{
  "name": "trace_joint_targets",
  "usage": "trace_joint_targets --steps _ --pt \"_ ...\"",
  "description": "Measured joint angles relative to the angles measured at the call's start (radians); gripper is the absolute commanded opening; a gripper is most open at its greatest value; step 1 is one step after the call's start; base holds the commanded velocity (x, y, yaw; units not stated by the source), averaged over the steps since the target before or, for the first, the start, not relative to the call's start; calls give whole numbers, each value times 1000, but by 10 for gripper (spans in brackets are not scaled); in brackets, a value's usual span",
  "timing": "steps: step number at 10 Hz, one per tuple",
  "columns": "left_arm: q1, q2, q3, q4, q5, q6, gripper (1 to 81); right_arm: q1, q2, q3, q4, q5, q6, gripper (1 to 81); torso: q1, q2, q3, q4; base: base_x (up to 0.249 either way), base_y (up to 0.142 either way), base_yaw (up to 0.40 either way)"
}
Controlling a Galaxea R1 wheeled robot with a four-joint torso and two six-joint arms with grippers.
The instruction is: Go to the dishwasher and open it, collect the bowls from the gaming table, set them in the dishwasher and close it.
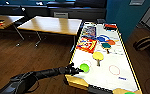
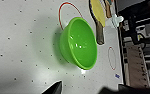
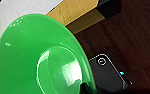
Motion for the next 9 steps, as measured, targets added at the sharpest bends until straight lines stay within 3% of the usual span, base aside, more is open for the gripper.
trace_joint_targets --steps 2,3,9 --pt "3 3 -69 -2 -11 -126 811 0 10 -1 -2 0 0 10 0 0 0 0 0 0 0" --pt "3 3 -84 -3 -22 -155 811 -1 20 -8 -2 0 0 10 0 0 0 0 0 0 0" --pt "3 32 -98 -2 -37 -164 811 -4 54 -27 -3 -3 0 10 0 0 0 0 0 0 0"
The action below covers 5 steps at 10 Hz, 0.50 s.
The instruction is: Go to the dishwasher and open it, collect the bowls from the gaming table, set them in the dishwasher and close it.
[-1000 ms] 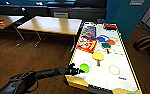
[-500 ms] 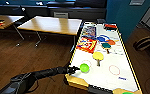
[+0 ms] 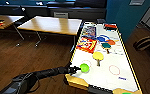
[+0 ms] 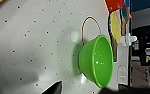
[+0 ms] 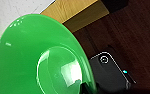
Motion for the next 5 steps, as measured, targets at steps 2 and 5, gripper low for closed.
trace_joint_targets --steps 2,5 --pt "0 41 -37 0 -2 1 811 0 8 -7 0 0 0 10 0 0 0 0 0 0 0" --pt "0 127 -152 3 -3 1 811 0 10 -9 0 0 0 10 0 0 0 0 0 0 0"
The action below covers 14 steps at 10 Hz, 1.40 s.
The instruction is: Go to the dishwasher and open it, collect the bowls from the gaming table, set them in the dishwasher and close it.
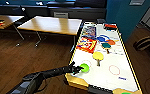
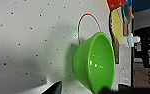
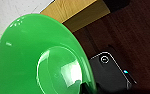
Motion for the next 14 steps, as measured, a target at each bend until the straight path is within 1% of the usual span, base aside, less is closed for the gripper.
trace_joint_targets --steps 2,6,9,10,11,14 --pt "3 39 -33 3 -2 0 811 0 8 -5 0 0 0 10 0 0 0 0 0 0 0" --pt "22 43 -48 5 -2 0 811 -1 22 -13 0 0 0 10 0 0 0 0 0 0 0" --pt "22 90 -96 6 -2 -1 811 -2 22 -22 0 -1 0 10 0 0 0 0 0 0 0" --pt "22 100 -115 6 -3 -6 811 -2 22 -22 0 -1 0 10 0 0 0 0 0 0 0" --pt "22 108 -131 6 -8 -30 811 -2 22 -23 0 -1 0 10 0 0 0 0 0 0 0" --pt "22 119 -139 6 -10 -32 811 -2 48 -36 -1 -2 0 10 0 0 0 0 0 0 0"
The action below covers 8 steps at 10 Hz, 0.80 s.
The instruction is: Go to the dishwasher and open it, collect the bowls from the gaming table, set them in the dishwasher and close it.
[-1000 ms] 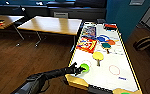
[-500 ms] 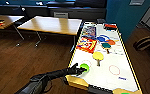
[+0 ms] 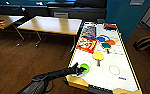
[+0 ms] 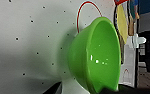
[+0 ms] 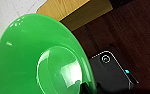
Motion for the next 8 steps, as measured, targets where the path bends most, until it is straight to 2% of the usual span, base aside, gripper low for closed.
trace_joint_targets --steps 4,8 --pt "0 31 -8 1 4 0 811 0 1 -6 -2 -2 0 10 0 0 0 0 0 0 0" --pt "0 7 -7 1 3 0 811 0 1 -6 -2 -3 0 10 0 0 0 0 0 0 0"
